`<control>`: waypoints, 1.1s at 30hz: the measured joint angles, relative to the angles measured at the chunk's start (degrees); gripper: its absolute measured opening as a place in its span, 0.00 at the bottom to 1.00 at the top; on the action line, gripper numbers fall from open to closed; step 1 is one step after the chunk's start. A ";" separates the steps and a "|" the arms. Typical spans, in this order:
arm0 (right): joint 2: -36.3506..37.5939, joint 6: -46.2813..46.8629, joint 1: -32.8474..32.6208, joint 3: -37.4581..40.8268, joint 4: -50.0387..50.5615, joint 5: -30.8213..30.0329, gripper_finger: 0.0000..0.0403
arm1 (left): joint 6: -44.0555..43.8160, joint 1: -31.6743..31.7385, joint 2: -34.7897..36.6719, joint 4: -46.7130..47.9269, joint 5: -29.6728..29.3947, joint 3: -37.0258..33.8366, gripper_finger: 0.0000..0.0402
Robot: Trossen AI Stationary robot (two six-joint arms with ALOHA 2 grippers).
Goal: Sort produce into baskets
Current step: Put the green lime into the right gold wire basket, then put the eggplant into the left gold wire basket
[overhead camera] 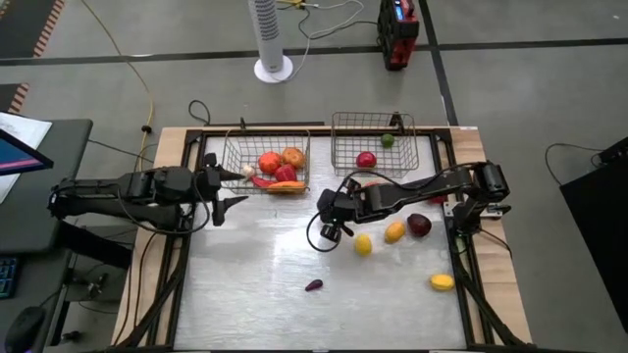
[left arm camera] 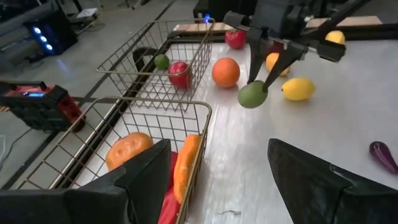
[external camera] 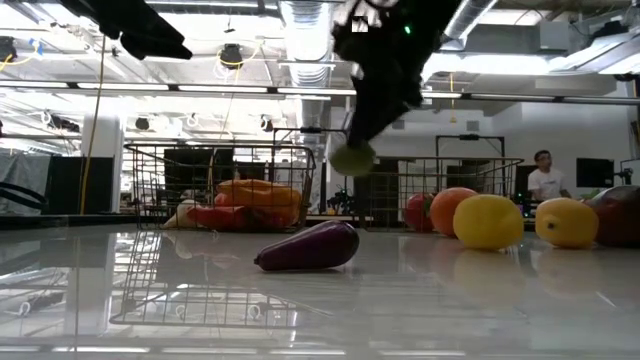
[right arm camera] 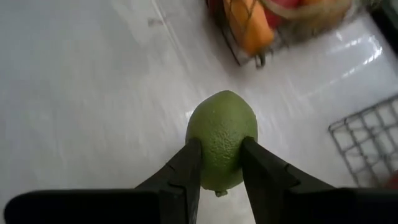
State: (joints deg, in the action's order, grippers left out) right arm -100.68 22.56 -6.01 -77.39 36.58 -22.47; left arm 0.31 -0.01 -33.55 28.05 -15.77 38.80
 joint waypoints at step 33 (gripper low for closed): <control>-0.02 -3.38 17.76 -13.50 29.14 -17.86 0.53 | -0.11 0.00 1.32 0.33 -1.52 -0.54 0.64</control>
State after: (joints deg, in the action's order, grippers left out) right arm -100.71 19.18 11.75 -90.89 65.72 -40.33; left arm 0.21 -0.01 -32.23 28.38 -17.29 38.26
